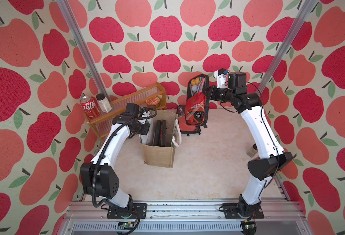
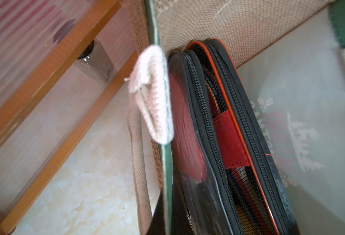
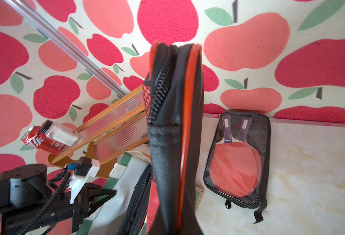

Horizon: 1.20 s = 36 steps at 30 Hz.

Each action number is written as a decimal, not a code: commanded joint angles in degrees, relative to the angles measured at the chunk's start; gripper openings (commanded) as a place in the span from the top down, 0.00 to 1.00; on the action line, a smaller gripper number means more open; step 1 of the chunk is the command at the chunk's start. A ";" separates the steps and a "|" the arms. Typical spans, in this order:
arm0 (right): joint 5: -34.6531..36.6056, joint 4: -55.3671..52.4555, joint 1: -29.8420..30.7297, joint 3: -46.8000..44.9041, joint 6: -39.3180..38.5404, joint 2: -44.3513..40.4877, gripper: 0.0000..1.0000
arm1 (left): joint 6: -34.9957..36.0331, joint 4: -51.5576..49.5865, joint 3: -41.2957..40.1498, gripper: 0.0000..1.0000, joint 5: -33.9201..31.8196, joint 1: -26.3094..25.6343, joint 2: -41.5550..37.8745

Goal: Remove the ping pong set from the canvas bag
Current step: Place the ping pong set at the center of the board.

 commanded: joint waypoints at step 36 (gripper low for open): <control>-12.60 -12.55 -15.66 17.71 -8.98 30.89 1.00 | 0.98 2.84 -4.71 1.00 0.15 3.03 -5.71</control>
